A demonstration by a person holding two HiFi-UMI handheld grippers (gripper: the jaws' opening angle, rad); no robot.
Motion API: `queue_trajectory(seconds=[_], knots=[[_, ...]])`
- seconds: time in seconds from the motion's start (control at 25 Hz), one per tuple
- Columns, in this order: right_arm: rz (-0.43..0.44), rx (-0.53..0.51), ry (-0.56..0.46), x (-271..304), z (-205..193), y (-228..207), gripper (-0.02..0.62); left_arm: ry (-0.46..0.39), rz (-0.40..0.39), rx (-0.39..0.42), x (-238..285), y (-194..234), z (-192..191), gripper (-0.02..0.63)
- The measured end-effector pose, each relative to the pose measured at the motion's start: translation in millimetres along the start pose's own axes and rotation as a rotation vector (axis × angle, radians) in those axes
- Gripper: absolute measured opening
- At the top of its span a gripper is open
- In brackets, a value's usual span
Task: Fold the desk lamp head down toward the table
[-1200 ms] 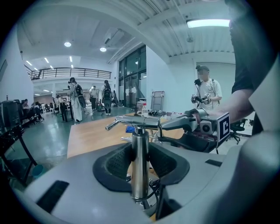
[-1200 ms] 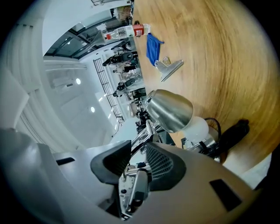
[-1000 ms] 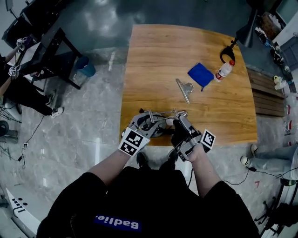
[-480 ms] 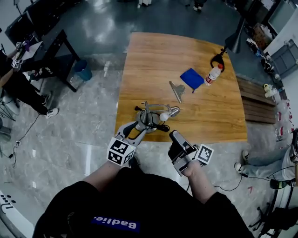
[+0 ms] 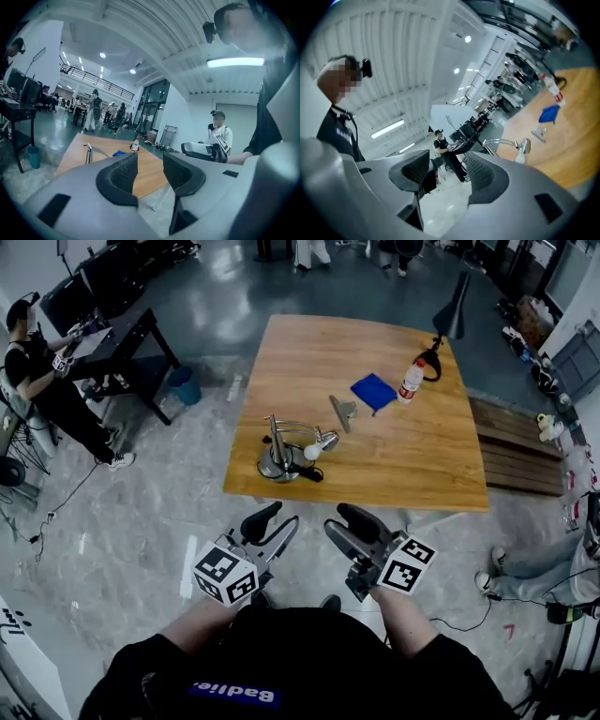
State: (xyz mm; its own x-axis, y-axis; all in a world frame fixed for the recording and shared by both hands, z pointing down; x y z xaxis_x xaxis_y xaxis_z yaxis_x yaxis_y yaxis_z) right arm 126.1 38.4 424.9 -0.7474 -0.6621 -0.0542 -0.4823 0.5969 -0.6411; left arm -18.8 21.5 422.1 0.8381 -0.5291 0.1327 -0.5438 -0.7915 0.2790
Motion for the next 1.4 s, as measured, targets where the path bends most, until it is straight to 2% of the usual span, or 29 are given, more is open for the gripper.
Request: queue_trajectory(seconds=[0.08, 0.16, 0.24, 0.36, 0.44, 0.8, 1.4], knots=[[-0.010, -0.200, 0.023, 1, 0, 30, 0.217, -0.021, -0.045, -0.012, -13, -19, 6, 0.175], [-0.034, -0.340, 0.021, 2, -4, 55, 0.123, -0.031, -0.085, -0.018, -26, -32, 8, 0.169], [-0.045, -0.408, 0.012, 4, -9, 74, 0.064, -0.039, -0.123, -0.005, -38, -40, 12, 0.129], [-0.075, -0.495, 0.029, 7, -18, 92, 0.018, -0.056, -0.165, 0.011, -55, -48, 16, 0.019], [-0.091, -0.547, 0.033, 8, -22, 103, 0.006, -0.062, -0.190, 0.014, -64, -51, 17, 0.009], [-0.103, -0.628, 0.062, 13, -41, 136, 0.006, -0.068, -0.200, 0.048, -95, -59, 18, 0.009], [-0.109, -0.679, 0.103, 17, -57, 147, 0.006, -0.056, -0.169, 0.097, -113, -61, 11, 0.009]])
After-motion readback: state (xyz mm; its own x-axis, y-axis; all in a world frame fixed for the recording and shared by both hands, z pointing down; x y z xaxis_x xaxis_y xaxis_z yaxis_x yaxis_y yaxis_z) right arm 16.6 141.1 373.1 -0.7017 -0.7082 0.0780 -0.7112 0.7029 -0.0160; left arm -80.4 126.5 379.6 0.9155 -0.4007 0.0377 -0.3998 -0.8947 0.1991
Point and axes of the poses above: the fingertips, and each gripper's own axes: x forward along the fingers, y to its left, z out of its top, the point moved 4 cm from there along -x, backward along the fingers, and after that the axes turned 2 degrees about -z, right-handed, at the moved point
